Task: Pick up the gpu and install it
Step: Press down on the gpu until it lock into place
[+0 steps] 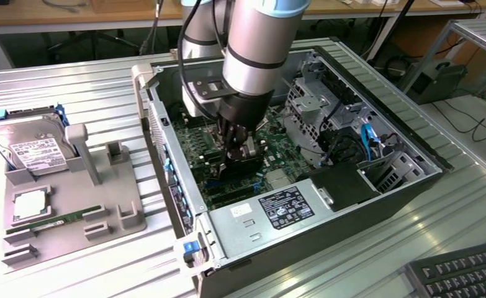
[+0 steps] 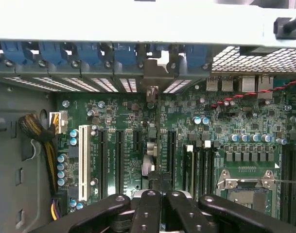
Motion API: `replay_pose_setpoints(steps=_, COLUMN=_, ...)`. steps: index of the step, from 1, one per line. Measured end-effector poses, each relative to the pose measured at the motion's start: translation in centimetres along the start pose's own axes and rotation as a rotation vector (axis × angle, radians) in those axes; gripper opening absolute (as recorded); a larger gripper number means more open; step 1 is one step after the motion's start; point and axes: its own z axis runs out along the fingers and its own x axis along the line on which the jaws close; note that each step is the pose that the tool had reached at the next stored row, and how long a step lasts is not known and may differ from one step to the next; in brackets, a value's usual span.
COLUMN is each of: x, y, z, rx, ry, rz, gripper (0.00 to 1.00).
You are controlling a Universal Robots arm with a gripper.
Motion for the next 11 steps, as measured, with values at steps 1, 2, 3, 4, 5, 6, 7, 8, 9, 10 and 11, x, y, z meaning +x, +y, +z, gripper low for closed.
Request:
replay_pose_setpoints(steps=1, x=0.0, y=0.04, z=-0.62, rx=0.0001, ry=-0.0001, rz=0.000, gripper=0.11)
replay_pose_setpoints(steps=2, x=0.0, y=0.06, z=-1.20, rx=-0.0001, ry=0.0004, rz=0.000, gripper=0.11)
replay_pose_setpoints(steps=3, x=0.0, y=0.09, z=-1.66, rx=-0.0001, ry=0.0004, rz=0.000, gripper=0.11)
replay_pose_setpoints(steps=4, x=-0.1, y=0.12, z=-2.26, rx=0.0000, ry=0.0003, rz=0.000, gripper=0.11)
replay_pose_setpoints(steps=5, x=-0.1, y=0.13, z=-2.63, rx=-0.0002, ry=0.0004, rz=0.000, gripper=0.11)
replay_pose_setpoints(steps=6, x=-0.1, y=0.13, z=-2.63, rx=-0.0001, ry=0.0002, rz=0.000, gripper=0.11)
replay_pose_setpoints(steps=7, x=-0.1, y=0.13, z=-2.63, rx=-0.0002, ry=0.0002, rz=0.000, gripper=0.11)
replay_pose_setpoints(steps=8, x=-0.1, y=0.13, z=-2.63, rx=-0.0002, ry=0.0002, rz=0.000, gripper=0.11)
replay_pose_setpoints(steps=9, x=-0.1, y=0.13, z=-2.63, rx=-0.0001, ry=0.0002, rz=0.000, gripper=0.11)
replay_pose_setpoints(steps=10, x=-0.1, y=0.13, z=-2.63, rx=-0.0001, ry=0.0002, rz=0.000, gripper=0.11)
replay_pose_setpoints(steps=11, x=-0.1, y=0.13, z=-2.63, rx=-0.0002, ry=0.0003, rz=0.000, gripper=0.11)
